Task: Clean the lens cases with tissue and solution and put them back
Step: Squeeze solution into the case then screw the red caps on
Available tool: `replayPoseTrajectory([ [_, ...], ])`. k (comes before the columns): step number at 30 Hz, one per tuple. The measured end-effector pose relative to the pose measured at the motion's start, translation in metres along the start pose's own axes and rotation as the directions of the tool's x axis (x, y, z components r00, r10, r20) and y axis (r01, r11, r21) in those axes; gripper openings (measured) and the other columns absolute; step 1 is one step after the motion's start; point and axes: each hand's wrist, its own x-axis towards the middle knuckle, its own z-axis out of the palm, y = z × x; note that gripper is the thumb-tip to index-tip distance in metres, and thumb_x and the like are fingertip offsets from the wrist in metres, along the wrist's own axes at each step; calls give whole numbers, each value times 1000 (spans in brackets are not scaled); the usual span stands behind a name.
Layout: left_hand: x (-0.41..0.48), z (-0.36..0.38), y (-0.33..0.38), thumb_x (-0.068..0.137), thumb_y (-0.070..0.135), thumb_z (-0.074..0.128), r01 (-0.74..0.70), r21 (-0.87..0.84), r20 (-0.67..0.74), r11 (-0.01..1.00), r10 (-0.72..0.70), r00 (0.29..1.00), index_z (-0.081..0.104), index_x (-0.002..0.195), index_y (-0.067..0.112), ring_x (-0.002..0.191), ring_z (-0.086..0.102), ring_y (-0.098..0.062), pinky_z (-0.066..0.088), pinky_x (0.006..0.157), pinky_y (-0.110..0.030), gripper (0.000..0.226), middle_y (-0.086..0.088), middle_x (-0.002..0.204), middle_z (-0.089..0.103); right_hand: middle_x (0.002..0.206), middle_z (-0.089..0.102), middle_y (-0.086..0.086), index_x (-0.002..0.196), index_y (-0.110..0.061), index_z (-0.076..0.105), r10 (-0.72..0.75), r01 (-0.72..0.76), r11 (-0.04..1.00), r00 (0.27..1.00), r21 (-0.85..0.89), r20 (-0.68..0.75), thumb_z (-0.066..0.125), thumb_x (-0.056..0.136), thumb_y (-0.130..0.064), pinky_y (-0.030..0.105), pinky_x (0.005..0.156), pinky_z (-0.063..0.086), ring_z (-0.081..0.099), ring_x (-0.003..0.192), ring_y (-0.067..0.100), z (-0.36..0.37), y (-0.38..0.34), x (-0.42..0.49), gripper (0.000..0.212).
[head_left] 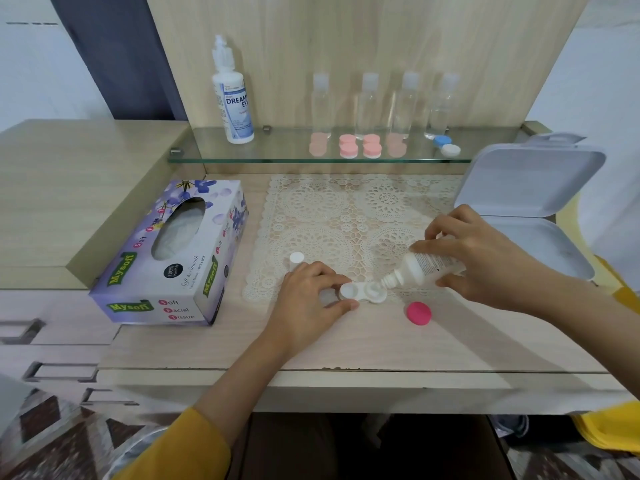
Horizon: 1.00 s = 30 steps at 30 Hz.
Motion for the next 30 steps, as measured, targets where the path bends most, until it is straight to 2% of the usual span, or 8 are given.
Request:
replayPoseTrajectory([
  [6,0,0,-1,70,31,77,-2,-1,2,1000,2,1000,72,95,22,84,44,-5,30,77,-14,27,13,86,53,87,58,3,99,-12,70,-33,33,999,999,-12,-21,90,41,-5,30,60,40,33,83,15,1,1,2,62],
  [11,1,0,0,70,31,77,-3,1,-4,1000,3,1000,72,95,21,84,43,-4,29,76,-14,28,13,87,53,84,58,4,97,-11,71,-45,44,997,999,-58,-27,91,39,-4,30,59,40,49,78,27,-1,0,4,62],
  [13,1,1,0,69,30,77,-5,-1,-7,1000,5,1000,72,95,21,84,44,-5,30,77,-17,28,12,87,53,83,59,4,96,-11,71,-50,48,996,998,-75,-28,91,38,-5,29,60,39,51,76,29,0,0,5,62],
  [15,0,0,0,69,30,77,-8,-3,-8,1000,8,1000,72,94,21,85,44,-6,29,78,-15,27,13,86,53,83,59,4,96,-11,71,-49,46,996,998,-76,-30,91,38,-5,29,60,38,51,76,29,0,0,5,62],
  [24,0,0,0,70,31,77,-3,5,-2,1000,3,1000,72,95,22,86,44,-5,29,78,-14,27,13,87,53,80,59,5,94,-10,72,-13,12,997,1000,-72,-15,91,39,-6,29,61,37,51,74,28,0,-1,5,59],
  [30,0,0,-1,71,32,76,1,12,5,1000,-1,1000,71,96,22,87,43,-4,28,79,-12,27,13,88,53,83,58,3,101,-10,70,30,-30,1000,1000,0,5,89,47,-9,29,63,37,37,78,18,2,1,-1,58],
])
